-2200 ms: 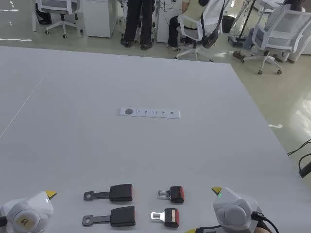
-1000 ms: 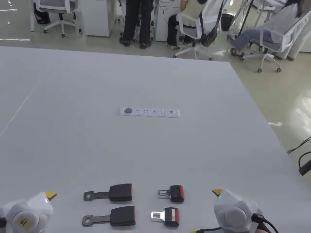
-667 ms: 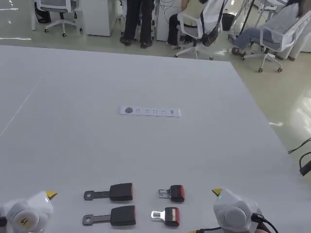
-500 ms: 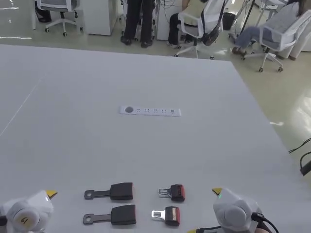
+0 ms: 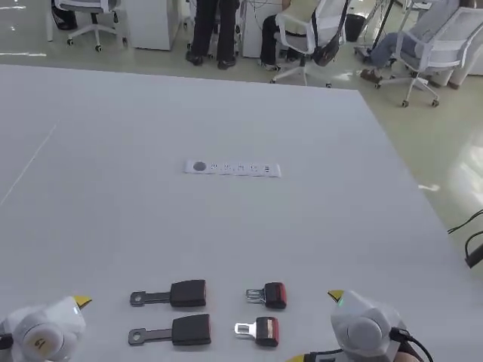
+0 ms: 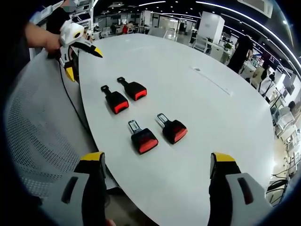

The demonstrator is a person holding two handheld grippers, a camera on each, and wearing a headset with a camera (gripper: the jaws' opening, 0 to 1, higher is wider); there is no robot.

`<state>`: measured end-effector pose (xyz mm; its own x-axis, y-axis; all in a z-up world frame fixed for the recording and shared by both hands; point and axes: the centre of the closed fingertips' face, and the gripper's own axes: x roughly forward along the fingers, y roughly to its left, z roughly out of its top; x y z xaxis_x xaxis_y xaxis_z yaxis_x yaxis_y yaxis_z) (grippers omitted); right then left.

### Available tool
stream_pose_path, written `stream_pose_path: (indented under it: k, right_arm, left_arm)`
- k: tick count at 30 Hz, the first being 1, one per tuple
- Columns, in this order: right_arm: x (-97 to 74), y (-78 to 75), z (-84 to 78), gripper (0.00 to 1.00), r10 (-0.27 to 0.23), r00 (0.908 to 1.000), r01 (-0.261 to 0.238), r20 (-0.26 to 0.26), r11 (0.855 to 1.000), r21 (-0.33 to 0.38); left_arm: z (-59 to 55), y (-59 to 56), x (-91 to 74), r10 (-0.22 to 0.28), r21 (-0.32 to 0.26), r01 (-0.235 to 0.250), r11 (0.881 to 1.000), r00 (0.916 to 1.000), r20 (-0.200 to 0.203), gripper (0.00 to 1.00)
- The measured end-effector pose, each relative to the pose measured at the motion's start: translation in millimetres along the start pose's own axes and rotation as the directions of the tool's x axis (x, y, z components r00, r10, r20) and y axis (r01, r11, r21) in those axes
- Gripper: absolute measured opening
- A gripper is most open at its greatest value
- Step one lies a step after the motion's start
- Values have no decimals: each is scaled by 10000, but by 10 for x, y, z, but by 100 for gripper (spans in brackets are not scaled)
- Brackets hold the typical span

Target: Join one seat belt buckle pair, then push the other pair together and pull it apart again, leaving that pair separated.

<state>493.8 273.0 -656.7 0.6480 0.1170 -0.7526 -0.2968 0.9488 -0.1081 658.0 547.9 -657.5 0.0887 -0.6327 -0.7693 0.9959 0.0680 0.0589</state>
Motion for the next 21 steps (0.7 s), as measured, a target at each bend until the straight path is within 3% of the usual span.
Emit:
stream_pose_path:
  k: [5, 13, 17, 21]
  right_arm:
    - [13, 8, -2, 90, 43, 10000, -43, -74, 9999, -104]
    - [46, 37, 36, 87, 196, 9998, -198, -88, 9996, -204]
    - [52, 38, 78, 85, 214, 9998, -211, 60, 9989, -412]
    - [78, 44, 88, 83, 323, 9995, -320, 57, 9985, -453]
  left_arm:
    - [23, 31, -14, -42, -647, 55, 9979, 9998, 201, 94]
    - [-46, 26, 14, -175, -582, 176, 9981, 9998, 24, 94]
    - [-29, 40, 29, -221, -775, 235, 9967, 9996, 190, 92]
    - [-133, -37, 87, -568, -493, 557, 9972, 9981, -218, 93]
